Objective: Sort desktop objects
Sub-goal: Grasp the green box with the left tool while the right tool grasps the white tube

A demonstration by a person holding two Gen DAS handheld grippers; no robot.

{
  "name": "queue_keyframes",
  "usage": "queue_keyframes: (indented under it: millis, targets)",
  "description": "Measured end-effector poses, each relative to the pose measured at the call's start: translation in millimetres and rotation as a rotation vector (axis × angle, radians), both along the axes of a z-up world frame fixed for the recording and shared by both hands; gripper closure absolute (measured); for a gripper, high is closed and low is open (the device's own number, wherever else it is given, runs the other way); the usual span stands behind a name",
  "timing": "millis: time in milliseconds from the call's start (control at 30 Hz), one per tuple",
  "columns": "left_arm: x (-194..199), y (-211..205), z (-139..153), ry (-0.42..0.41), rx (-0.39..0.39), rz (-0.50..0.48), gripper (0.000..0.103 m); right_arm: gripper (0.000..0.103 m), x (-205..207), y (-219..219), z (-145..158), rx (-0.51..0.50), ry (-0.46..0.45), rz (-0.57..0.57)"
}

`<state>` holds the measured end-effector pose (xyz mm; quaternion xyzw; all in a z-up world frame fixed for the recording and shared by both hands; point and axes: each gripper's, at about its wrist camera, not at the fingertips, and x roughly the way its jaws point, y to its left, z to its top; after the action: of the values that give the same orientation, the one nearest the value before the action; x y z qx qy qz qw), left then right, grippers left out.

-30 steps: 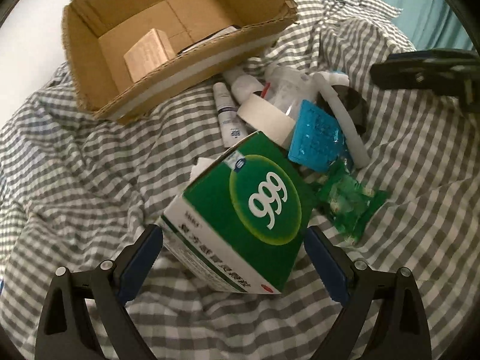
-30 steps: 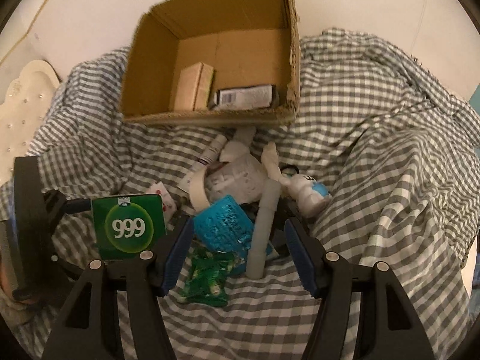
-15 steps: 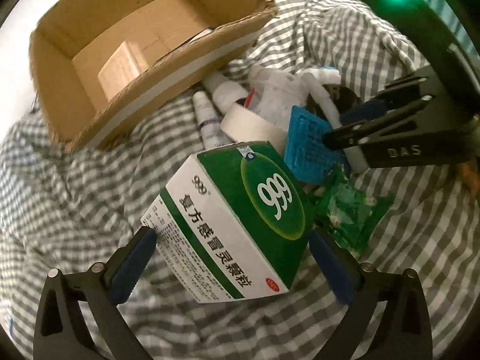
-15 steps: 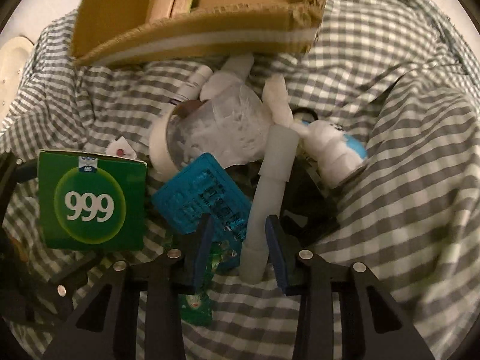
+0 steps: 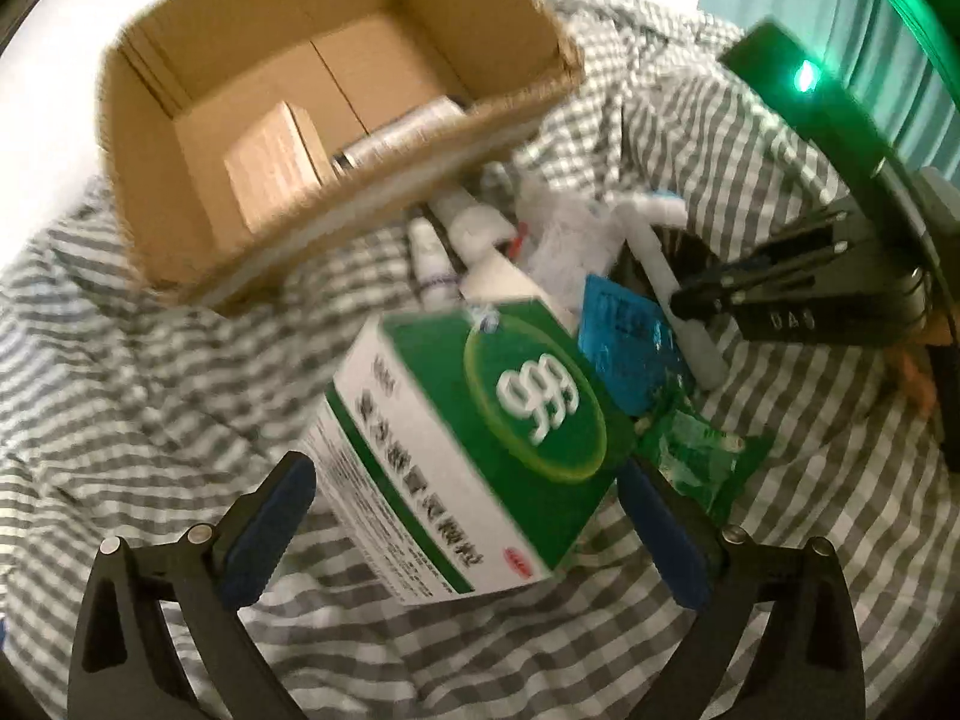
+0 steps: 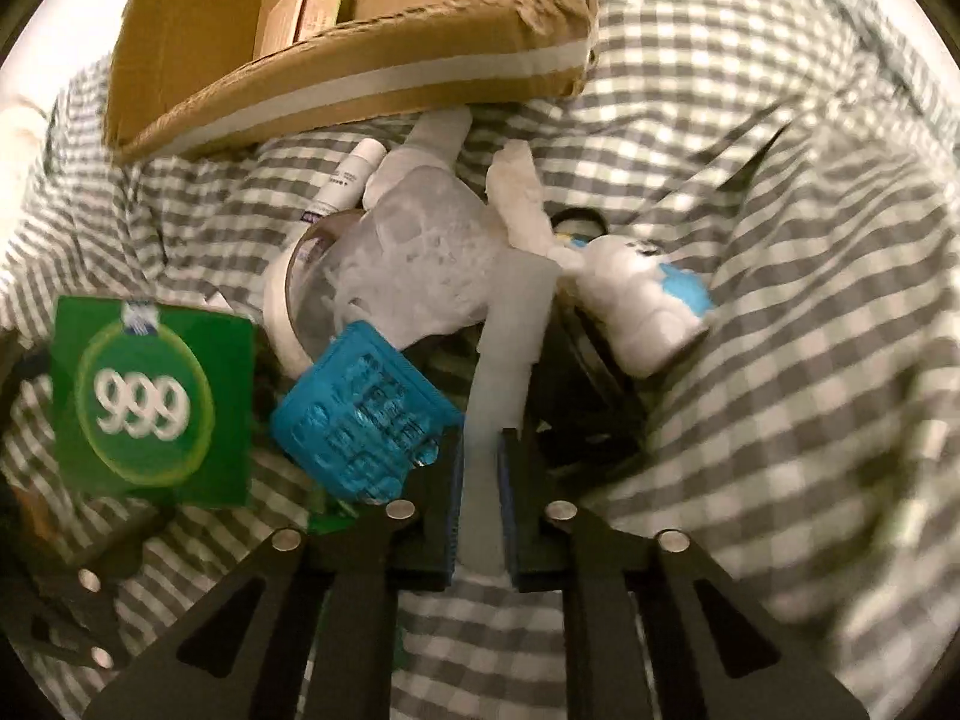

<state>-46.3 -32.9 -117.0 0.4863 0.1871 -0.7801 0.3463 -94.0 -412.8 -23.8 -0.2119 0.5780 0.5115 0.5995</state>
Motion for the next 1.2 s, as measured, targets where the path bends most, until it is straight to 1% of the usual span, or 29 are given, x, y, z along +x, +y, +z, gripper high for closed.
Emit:
queue_keyframes:
  millis: [33,67,100,133,167,267,333,400,433,467,500,533,600,667,733,767,833,867,900,967,1033,1067,1100,1167,1200]
  targets:
    - [2,1,5,0.023,-0.011,0.001,0.001,0.089,-1,-2,3,-0.009,-0.017,0.027]
    - [4,0,10,0.049,-0.014,0.004,0.001,0.081,-1,-4,3,-0.011,-0.012,0.032]
    - [7,-1,14,0.072,-0.011,0.008,0.000,0.076,0,-5,3,-0.011,-0.003,0.094]
    - [8,-4,14,0.082,-0.003,0.014,0.000,0.065,1,-7,2,-0.015,-0.004,0.084]
    - [8,-7,12,0.081,0.011,0.022,0.000,0.061,3,-7,-2,-0.022,-0.005,0.080]
    - [6,-15,-6,0.043,0.072,0.041,0.000,0.061,4,0,-11,-0.025,0.014,0.070]
    - [6,-14,-14,0.016,0.084,0.046,0.000,0.059,7,4,-14,-0.020,0.030,0.064]
    - [4,-13,-18,0.009,0.094,0.035,0.000,0.067,9,6,-18,-0.007,0.057,0.065]
    - [3,-12,-19,0.006,0.098,0.029,0.000,0.087,9,7,-19,-0.004,0.063,0.070]
    - [2,-12,-20,0.004,0.102,0.025,0.000,0.095,9,8,-22,-0.002,0.085,0.078]
    - [2,-12,-21,0.003,0.107,0.026,0.000,0.095,9,9,-23,-0.003,0.097,0.081]
    - [3,-11,-21,0.007,0.109,0.028,0.000,0.095,8,8,-22,0.001,0.087,0.082]
    - [6,-9,-20,0.022,0.101,0.032,0.004,0.095,5,8,-16,0.013,0.074,0.093]
    - [10,-8,-15,0.041,0.093,0.047,0.018,0.095,4,6,-4,0.043,0.053,0.095]
    - [15,-9,-10,0.066,0.092,0.064,0.025,0.095,1,3,11,0.070,0.014,0.113]
    - [16,-8,-8,0.071,0.097,0.068,0.025,0.095,0,2,16,0.081,0.003,0.118]
    - [17,-8,-9,0.070,0.115,0.058,0.024,0.095,-3,-4,27,0.108,-0.002,0.131]
    - [17,-7,-9,0.061,0.118,0.051,0.021,0.095,-4,-4,30,0.114,0.002,0.132]
    - [15,-6,-7,0.049,0.116,0.039,0.020,0.095,-4,-6,33,0.120,0.009,0.134]
    - [11,-5,-4,0.029,0.121,-0.011,0.017,0.095,-3,-12,36,0.130,0.017,0.131]
    - [10,-6,6,0.009,0.086,-0.055,0.015,0.095,-5,-15,36,0.135,0.031,0.129]
    - [10,-7,10,0.004,0.065,-0.061,0.012,0.095,-7,-14,35,0.135,0.033,0.129]
    - [11,-10,16,0.005,0.045,-0.073,0.010,0.095,-9,-13,34,0.137,0.036,0.129]
    - [11,-15,26,0.014,0.028,-0.109,0.009,0.095,-6,-14,33,0.137,0.043,0.126]
    - [10,-18,28,0.005,0.017,-0.126,0.008,0.095,-5,-14,31,0.135,0.052,0.123]
